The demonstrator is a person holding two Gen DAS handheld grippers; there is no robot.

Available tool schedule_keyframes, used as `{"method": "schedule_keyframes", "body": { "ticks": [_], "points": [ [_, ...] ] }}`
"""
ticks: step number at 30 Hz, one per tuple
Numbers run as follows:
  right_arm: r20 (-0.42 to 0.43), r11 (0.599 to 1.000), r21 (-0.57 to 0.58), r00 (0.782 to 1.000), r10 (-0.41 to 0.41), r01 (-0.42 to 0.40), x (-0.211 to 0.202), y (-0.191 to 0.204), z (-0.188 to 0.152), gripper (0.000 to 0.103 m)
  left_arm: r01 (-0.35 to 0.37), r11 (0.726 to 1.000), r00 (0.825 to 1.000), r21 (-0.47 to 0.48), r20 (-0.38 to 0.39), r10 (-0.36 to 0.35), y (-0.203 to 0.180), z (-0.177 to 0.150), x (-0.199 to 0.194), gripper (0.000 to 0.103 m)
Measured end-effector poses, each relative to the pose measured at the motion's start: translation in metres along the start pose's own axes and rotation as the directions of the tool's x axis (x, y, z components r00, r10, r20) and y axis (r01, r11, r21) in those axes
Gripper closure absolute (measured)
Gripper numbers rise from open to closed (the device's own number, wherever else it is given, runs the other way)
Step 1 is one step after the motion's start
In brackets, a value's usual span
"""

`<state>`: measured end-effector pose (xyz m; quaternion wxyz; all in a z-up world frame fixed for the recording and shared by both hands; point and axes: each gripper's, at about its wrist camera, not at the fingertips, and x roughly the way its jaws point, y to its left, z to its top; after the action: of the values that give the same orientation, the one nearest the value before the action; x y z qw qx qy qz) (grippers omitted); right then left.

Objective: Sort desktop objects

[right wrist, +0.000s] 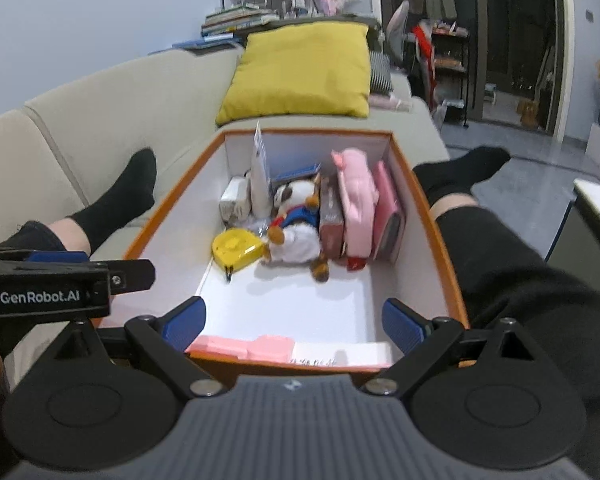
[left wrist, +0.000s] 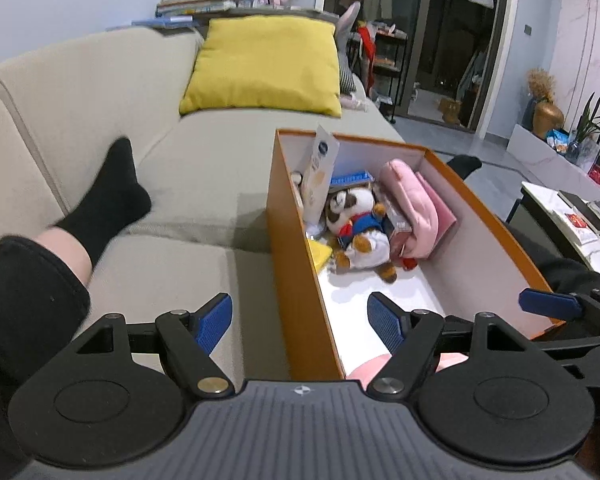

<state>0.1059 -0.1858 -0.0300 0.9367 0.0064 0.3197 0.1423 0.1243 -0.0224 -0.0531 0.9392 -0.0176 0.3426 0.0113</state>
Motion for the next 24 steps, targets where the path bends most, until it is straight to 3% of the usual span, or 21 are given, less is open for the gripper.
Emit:
{"method": "schedule_keyframes", "body": {
  "ticks": [9, 24],
  "points": [
    [0.006, 1.000, 0.000, 1.000, 0.008, -0.008, 0.009, -0.001, -0.007, 0.008, 0.021, 0.997, 0.998, -0.070, -0.052, -0.024, 0.006, -0.007, 0.014, 0.015],
    [0.024, 1.000, -0.004, 1.000, -0.007, 0.008, 0.009, 0.001, -0.007, 0.006, 0.001, 0.998, 0.998, -0.067, -0.059, -0.005, 0.003, -0.006, 0.014, 0.015]
  ]
}}
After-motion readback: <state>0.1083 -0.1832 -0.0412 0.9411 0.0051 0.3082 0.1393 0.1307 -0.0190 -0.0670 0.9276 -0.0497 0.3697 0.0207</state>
